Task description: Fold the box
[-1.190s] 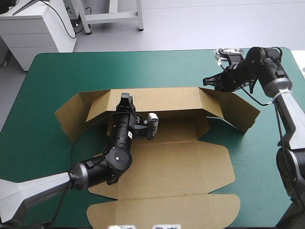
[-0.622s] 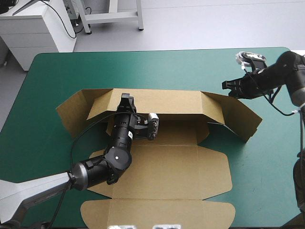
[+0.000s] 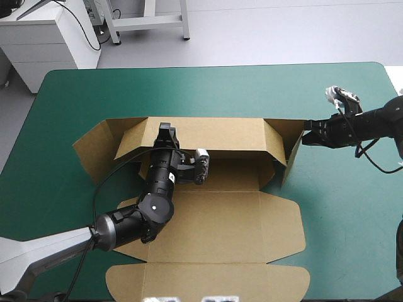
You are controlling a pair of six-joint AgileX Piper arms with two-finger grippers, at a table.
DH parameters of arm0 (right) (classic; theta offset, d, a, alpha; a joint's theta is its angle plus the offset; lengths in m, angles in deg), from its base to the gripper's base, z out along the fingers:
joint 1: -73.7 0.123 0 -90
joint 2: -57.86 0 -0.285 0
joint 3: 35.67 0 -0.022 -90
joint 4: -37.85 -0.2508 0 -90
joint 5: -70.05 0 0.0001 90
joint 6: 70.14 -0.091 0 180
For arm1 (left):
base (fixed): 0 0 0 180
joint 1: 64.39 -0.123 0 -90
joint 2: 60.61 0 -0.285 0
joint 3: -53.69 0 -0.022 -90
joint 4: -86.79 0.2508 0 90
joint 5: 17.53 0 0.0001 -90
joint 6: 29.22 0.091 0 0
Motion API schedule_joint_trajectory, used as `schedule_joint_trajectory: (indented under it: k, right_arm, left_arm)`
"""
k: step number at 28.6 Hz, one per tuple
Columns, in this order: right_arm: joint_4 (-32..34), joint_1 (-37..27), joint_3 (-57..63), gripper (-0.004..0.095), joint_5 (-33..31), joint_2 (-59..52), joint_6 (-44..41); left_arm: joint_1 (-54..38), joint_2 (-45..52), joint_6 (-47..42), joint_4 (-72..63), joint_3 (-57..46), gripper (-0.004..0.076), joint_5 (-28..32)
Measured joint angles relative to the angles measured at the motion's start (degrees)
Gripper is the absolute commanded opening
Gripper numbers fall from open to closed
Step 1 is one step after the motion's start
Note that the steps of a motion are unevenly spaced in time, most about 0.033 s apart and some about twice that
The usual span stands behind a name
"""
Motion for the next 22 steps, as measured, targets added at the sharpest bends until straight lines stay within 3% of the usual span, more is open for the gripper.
schedule_joint_trajectory:
  k: [9, 17, 22]
  right_arm:
    - [0.0, 0.1, -2.7, -0.0018, -4.3, -3.7, -2.5]
    - [0.8, 0.1, -18.4, -0.0018, -5.6, -6.7, -7.6]
    - [3.9, 0.1, -30.0, -0.0017, -5.7, -2.5, -12.6]
  left_arm:
    - [0.0, 0.0, 0.0, 0.0, 0.0, -0.0008, 0.0]
    - [0.0, 0.0, 0.0, 0.0, 0.0, -0.0008, 0.1]
    - [0.0, 0.0, 0.0, 0.0, 0.0, -0.0008, 0.1]
